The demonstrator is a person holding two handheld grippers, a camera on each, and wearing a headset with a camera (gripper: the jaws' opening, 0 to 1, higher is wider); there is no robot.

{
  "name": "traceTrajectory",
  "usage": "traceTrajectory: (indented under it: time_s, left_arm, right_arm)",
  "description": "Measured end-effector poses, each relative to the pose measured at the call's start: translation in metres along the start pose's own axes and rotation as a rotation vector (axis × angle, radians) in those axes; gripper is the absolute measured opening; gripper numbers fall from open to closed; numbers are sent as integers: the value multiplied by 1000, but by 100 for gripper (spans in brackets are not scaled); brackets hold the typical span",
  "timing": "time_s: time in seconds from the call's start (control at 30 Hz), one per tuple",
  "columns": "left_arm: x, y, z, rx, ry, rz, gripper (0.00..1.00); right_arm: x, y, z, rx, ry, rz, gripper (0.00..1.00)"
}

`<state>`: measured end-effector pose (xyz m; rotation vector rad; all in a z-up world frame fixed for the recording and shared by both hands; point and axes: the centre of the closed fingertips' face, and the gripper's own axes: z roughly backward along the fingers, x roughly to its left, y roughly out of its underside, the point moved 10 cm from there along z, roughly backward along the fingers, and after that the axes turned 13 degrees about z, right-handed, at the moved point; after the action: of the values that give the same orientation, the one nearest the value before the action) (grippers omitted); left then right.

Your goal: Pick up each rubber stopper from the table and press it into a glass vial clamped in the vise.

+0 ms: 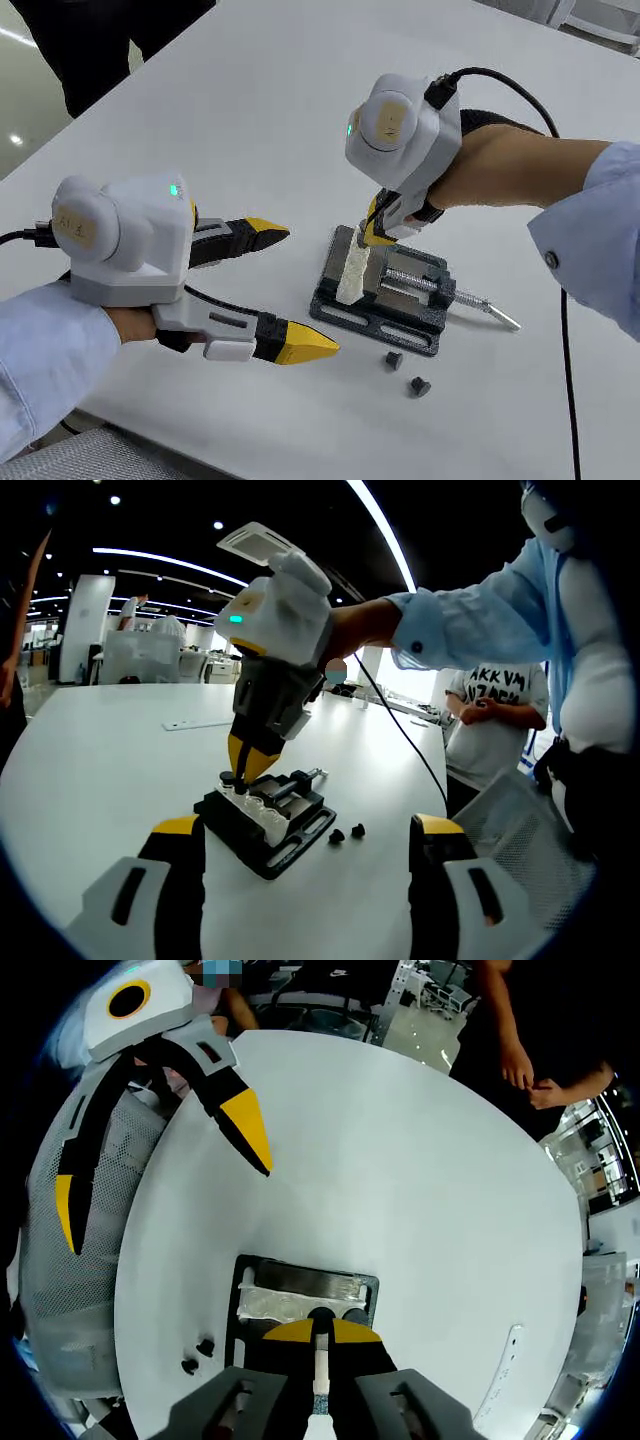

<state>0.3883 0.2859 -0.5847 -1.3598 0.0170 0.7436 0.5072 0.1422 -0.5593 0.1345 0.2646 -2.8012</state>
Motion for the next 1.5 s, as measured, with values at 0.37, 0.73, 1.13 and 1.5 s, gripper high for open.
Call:
traceTrajectory:
  time_s: [0.37,0.73,1.13,1.5]
  left_arm:
    - [-1,0,-1,5,3,-1,81]
    - [0,1,-1,4,0,1,81]
    - [0,1,-1,5,1,2,81]
    - [0,2,0,4,-4,8,81]
  right_arm:
    - [-1,0,0,4,-9,-2,0]
    - [-3,-2,-1,24,-20,2,0]
    - [-2,-3,-2,47,-19,-2,0]
    - [-7,-6,-4,73,-51,-21,0]
